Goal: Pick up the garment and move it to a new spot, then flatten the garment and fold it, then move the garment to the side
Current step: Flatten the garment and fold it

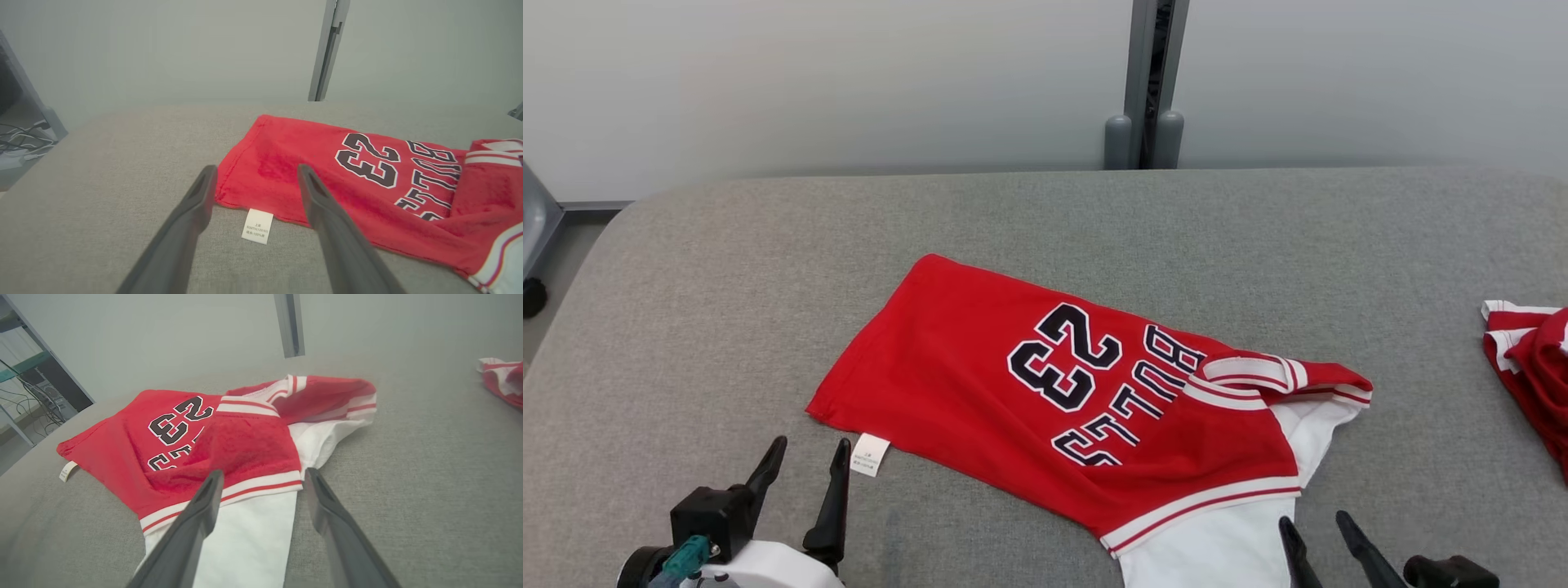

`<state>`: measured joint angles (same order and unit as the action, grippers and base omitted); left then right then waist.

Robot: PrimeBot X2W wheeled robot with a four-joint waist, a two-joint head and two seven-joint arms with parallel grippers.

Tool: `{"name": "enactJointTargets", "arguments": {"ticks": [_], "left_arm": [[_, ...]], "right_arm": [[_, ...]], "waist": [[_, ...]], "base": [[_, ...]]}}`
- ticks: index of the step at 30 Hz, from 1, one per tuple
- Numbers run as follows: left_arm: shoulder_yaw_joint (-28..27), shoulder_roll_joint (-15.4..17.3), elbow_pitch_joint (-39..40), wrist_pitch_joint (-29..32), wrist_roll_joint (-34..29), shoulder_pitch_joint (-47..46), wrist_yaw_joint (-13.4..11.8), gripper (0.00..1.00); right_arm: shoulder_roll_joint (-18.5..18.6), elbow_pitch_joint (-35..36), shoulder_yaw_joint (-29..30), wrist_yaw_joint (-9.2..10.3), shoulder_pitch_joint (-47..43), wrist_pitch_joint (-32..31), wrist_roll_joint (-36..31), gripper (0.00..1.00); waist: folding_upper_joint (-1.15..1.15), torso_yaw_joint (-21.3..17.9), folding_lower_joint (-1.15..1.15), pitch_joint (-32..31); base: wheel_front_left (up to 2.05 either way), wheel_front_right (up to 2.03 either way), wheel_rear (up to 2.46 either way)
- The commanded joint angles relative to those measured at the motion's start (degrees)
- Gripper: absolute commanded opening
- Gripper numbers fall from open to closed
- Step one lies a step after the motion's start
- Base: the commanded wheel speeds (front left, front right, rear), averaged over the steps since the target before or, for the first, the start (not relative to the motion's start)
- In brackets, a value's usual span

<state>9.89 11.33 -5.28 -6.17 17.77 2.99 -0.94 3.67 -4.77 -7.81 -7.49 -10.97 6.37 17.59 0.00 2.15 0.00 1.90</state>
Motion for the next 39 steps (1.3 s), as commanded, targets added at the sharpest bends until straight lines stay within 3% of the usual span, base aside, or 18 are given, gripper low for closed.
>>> {"name": "enactJointTargets", "arguments": {"ticks": [1,8,17,27,28,29,30,31,39], "left_arm": [[-0.51,0.39,-1.18,1.50,1.47,-1.05,0.75,1.00],[-2.54,2.92,-5.26,7.60,6.61,-4.80,3.82,1.00],[-4.65,7.81,-12.23,15.23,14.19,-15.90,7.42,1.00],[-2.13,11.30,-18.68,23.06,22.44,-20.88,8.36,1.00],[-1.69,11.26,-18.82,23.98,23.47,-20.72,8.34,0.98],[-1.25,11.28,-18.77,24.74,24.05,-20.49,8.37,0.81],[-0.80,10.99,-18.56,25.69,24.97,-20.18,8.39,0.15],[-0.22,10.80,-18.26,26.66,25.99,-19.73,8.40,0.00],[0.42,12.71,-12.99,26.91,28.83,-18.78,8.42,0.00]], "right_arm": [[0.14,-0.72,-0.86,-0.02,-0.33,-0.09,0.58,1.00],[0.88,-2.75,-4.81,-0.02,-1.56,-0.90,2.16,1.00],[2.67,1.14,-7.46,-0.02,-2.63,-5.32,4.35,1.00],[4.19,2.65,-11.81,-0.02,-1.66,-12.11,8.25,1.00],[4.30,2.68,-12.15,-0.02,-1.64,-12.62,8.63,0.87],[4.38,2.90,-12.29,-0.02,-1.54,-12.75,8.79,0.31],[4.47,3.03,-12.74,-0.03,-1.38,-13.09,9.13,0.00],[4.61,3.07,-13.15,-0.10,-1.41,-13.71,9.48,0.00],[6.08,6.04,-12.32,-0.07,-0.86,-12.60,11.55,0.00]], "waist": [[0.00,-0.77,0.00,0.92],[0.00,-2.26,0.00,5.56],[0.00,-3.90,0.00,15.48],[0.00,-5.62,0.00,19.83],[0.00,-5.66,0.00,19.92],[0.00,-5.72,0.00,19.97],[0.00,-5.70,0.00,19.97],[0.00,-5.63,0.00,19.95],[0.00,-5.10,0.00,19.62]], "base": [[0.00,0.00,0.00],[0.00,0.00,0.00],[0.00,0.00,0.00],[0.00,0.00,0.00],[0.00,0.00,0.00],[0.00,0.00,0.00],[0.00,0.00,0.00],[0.00,0.00,0.00],[0.00,0.00,0.00]]}}
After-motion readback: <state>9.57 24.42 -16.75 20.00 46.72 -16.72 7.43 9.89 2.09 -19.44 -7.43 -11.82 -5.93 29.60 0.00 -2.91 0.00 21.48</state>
